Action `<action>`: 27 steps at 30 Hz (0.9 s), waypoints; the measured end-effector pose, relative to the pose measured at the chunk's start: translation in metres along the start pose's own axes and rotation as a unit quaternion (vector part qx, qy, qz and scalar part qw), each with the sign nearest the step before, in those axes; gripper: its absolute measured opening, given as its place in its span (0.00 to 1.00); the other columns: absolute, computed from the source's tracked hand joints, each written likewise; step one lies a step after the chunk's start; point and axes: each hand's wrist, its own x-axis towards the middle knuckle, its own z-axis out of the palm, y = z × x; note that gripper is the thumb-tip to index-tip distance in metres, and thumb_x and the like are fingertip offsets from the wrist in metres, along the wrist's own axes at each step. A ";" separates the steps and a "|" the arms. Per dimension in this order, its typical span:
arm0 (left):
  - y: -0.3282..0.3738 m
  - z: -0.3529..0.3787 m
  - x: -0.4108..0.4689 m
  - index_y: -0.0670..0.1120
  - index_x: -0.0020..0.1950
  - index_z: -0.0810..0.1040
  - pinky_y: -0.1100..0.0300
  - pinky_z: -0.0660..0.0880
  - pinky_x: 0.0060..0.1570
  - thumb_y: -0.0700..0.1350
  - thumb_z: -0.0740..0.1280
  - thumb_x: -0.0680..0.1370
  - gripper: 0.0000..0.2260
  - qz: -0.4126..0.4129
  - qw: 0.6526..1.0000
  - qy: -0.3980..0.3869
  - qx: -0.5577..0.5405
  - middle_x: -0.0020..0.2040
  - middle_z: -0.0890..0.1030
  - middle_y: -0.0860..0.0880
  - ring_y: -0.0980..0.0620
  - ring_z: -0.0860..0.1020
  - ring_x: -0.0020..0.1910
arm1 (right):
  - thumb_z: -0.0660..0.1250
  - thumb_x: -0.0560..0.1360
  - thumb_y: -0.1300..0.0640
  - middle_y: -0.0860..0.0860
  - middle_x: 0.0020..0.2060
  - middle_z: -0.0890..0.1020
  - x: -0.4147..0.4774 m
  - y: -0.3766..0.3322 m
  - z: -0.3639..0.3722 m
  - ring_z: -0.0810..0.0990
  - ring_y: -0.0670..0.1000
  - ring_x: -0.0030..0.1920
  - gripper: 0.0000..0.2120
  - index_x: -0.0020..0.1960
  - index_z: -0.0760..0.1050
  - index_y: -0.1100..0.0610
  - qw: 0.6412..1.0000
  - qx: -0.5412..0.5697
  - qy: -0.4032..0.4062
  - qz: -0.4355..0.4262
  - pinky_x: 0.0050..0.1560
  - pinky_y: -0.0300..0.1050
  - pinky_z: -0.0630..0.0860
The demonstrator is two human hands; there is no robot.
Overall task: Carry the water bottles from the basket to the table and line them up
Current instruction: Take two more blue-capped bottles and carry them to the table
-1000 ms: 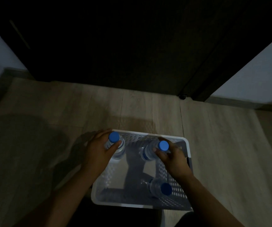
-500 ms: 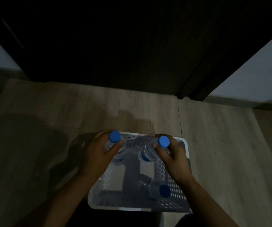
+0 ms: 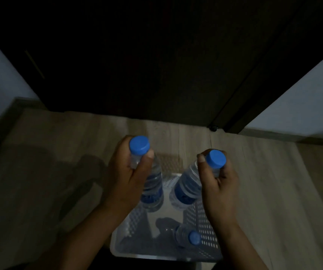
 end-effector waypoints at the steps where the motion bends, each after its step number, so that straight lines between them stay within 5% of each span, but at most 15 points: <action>1: 0.010 -0.002 0.006 0.55 0.50 0.73 0.54 0.78 0.41 0.57 0.61 0.75 0.08 0.001 1.000 0.008 -0.007 0.41 0.78 0.51 0.53 0.79 0.40 | 0.63 0.74 0.48 0.54 0.36 0.78 0.005 -0.012 -0.002 0.77 0.54 0.36 0.14 0.45 0.75 0.60 1.000 0.004 0.004 -0.001 0.38 0.52 0.76; 4: 0.045 -0.010 0.027 0.57 0.48 0.74 0.47 0.80 0.40 0.59 0.62 0.76 0.08 0.024 0.999 0.033 -0.012 0.42 0.80 0.50 0.52 0.80 0.40 | 0.63 0.74 0.50 0.51 0.40 0.81 0.021 -0.057 -0.009 0.80 0.48 0.40 0.12 0.48 0.77 0.58 0.999 0.014 0.018 -0.034 0.41 0.40 0.78; 6: 0.076 -0.016 0.041 0.57 0.50 0.75 0.46 0.80 0.42 0.58 0.61 0.77 0.08 0.045 0.999 0.012 -0.004 0.44 0.80 0.50 0.51 0.81 0.43 | 0.63 0.74 0.51 0.53 0.38 0.80 0.033 -0.094 -0.013 0.79 0.49 0.38 0.11 0.46 0.76 0.59 0.998 0.020 0.015 -0.049 0.39 0.40 0.76; 18: 0.378 -0.064 0.108 0.48 0.48 0.76 0.71 0.75 0.41 0.54 0.60 0.74 0.11 0.043 0.998 -0.005 0.036 0.43 0.80 0.55 0.57 0.80 0.43 | 0.64 0.73 0.52 0.47 0.34 0.76 0.096 -0.376 -0.075 0.76 0.45 0.34 0.02 0.41 0.72 0.48 0.993 0.039 0.042 -0.101 0.35 0.31 0.73; 27: 0.644 -0.114 0.159 0.41 0.49 0.76 0.69 0.75 0.40 0.49 0.60 0.76 0.12 0.127 0.991 -0.011 0.035 0.41 0.80 0.50 0.55 0.80 0.41 | 0.64 0.74 0.50 0.50 0.36 0.77 0.135 -0.639 -0.134 0.78 0.47 0.34 0.05 0.41 0.73 0.49 0.987 0.052 0.015 -0.154 0.35 0.29 0.74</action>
